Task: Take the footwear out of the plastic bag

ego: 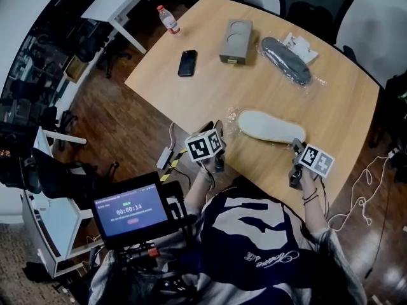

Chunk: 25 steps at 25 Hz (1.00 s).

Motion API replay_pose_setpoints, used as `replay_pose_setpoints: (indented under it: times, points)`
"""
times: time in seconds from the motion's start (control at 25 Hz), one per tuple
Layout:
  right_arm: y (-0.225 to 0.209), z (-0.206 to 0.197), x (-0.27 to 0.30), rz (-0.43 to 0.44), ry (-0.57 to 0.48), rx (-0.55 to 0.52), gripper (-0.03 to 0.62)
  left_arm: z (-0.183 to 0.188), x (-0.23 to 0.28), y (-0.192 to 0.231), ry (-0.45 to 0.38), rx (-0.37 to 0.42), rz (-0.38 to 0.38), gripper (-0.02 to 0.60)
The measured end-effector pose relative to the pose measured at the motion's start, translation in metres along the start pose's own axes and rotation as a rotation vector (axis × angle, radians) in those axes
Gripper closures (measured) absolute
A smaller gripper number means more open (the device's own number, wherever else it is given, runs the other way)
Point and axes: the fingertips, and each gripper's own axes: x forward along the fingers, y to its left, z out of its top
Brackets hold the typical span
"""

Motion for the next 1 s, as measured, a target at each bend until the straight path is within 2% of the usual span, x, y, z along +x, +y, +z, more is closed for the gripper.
replay_pose_setpoints:
  times: [0.04,0.12,0.2,0.28,0.48,0.64,0.76,1.0]
  points:
    - [-0.001,0.0,-0.004,-0.04,0.005,-0.064,0.432,0.001,-0.005,-0.003,-0.01,-0.003,-0.017,0.469]
    - [0.0,0.001,-0.015,-0.107,-0.023,-0.17,0.427,0.003,-0.015,-0.012,-0.026,-0.029,-0.07,0.469]
    - [0.005,0.003,-0.028,-0.123,-0.068,-0.229,0.427,0.001,-0.023,-0.024,-0.031,-0.06,-0.135,0.469]
    - [0.016,0.003,-0.037,-0.085,-0.098,-0.249,0.427,-0.004,-0.029,-0.037,-0.027,-0.07,-0.19,0.469]
    - [0.052,-0.01,-0.061,0.047,-0.154,-0.227,0.439,-0.027,-0.038,-0.069,0.017,-0.032,-0.303,0.471]
    - [0.074,-0.024,-0.084,0.095,-0.184,-0.253,0.503,-0.053,-0.05,-0.086,0.059,-0.019,-0.358,0.471]
    - [0.081,-0.03,-0.093,0.116,-0.188,-0.275,0.597,-0.067,-0.064,-0.098,0.061,-0.024,-0.374,0.471]
    - [0.089,-0.038,-0.105,0.245,-0.153,-0.295,0.597,-0.083,-0.102,-0.13,-0.008,0.023,-0.371,0.472]
